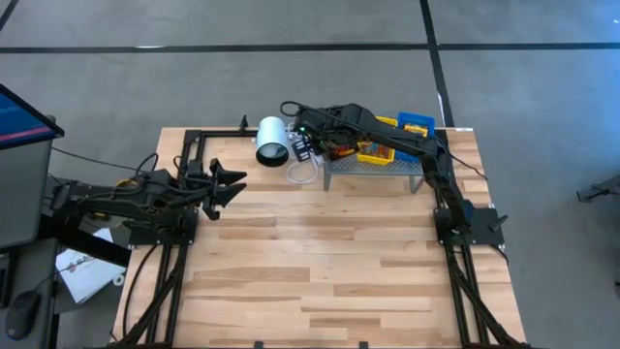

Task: Pick & Place Office Desk Supplies
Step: Put the black bin on the shelf

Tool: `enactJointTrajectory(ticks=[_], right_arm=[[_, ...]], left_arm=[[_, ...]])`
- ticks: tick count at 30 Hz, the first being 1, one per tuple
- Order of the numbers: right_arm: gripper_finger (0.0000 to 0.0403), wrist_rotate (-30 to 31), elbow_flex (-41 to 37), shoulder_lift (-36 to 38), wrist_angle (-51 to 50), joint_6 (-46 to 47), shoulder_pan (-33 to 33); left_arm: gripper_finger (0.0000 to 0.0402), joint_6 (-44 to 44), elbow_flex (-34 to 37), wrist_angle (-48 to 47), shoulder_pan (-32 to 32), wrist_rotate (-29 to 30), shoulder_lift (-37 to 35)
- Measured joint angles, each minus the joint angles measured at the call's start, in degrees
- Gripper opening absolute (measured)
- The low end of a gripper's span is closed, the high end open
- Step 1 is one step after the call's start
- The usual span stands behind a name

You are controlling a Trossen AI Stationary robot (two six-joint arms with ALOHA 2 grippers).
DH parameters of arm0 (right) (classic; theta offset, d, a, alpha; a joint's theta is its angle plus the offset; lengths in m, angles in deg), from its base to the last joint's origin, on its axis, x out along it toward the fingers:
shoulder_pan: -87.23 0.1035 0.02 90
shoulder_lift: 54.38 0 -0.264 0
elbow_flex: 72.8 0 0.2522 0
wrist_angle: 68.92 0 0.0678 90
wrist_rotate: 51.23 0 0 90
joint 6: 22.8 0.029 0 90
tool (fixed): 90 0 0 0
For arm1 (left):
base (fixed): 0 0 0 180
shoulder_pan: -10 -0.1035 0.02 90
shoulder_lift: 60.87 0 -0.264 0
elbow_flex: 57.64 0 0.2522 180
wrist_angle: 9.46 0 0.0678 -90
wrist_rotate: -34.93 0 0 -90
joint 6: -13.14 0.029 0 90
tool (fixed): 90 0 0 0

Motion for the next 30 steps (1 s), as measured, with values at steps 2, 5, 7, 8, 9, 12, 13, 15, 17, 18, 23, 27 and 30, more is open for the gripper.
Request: enactJointTrajectory(ticks=[2,5,7,8,9,12,13,15,17,18,23,27,30], right_arm=[[0.0,-0.1,-0.1,0.0,-0.13,0.1,0.0],[0.0,-1.22,-0.1,-0.89,-0.23,0.12,0.0],[0.0,-1.6,-0.23,-1.83,-0.95,0.11,0.0],[0.0,-1.81,-0.17,-2.55,-0.59,0.09,0.0],[0.0,-2.49,-0.16,-2.92,-0.3,-0.04,0.01],[0.0,-2.85,-0.12,-4.3,-0.18,-0.29,-0.27],[0.0,-2.99,-0.07,-4.55,-0.07,-0.31,-0.32],[0.0,-2.93,-0.03,-5.12,-0.69,-0.33,-0.42],[0.0,-2.92,0.05,-5.22,0.78,-0.49,-0.48],[0.0,-2.91,0.05,-5.22,0.69,-0.5,-0.52],[0.0,-2.82,0.07,-4.71,1.14,-0.48,-0.74],[0.0,-2.97,0.09,-4.63,1.39,-0.31,-0.8],[0.0,-2.97,0.09,-4.63,1.39,0.25,-1.07]], left_arm=[[0.0186,-0.04,0.0,0.0,0.0,0.0,-0.01],[0.0186,-0.04,0.0,-0.02,0.0,0.01,-0.01],[0.0186,-0.04,0.0,-0.05,0.02,0.0,-0.01],[0.0186,-0.04,0.0,-0.04,0.0,0.0,-0.02],[0.0186,-0.04,0.0,-0.07,0.0,0.0,-0.02],[0.0186,-0.04,0.0,-0.09,0.11,0.0,-0.02],[0.0186,-0.04,0.0,-0.09,0.11,-0.04,0.0],[0.0186,-0.04,0.0,-0.14,0.2,-0.54,-0.02],[0.0186,-0.04,0.0,-0.14,0.2,-0.94,0.0],[0.0186,-0.04,0.0,-0.15,0.2,-0.95,-0.01],[0.0186,0.02,0.0,-0.35,0.2,-0.94,-0.02],[0.0186,0.01,0.0,-0.36,0.17,-0.94,-0.02],[0.0186,0.0,0.0,-0.37,0.17,-0.94,0.0]])
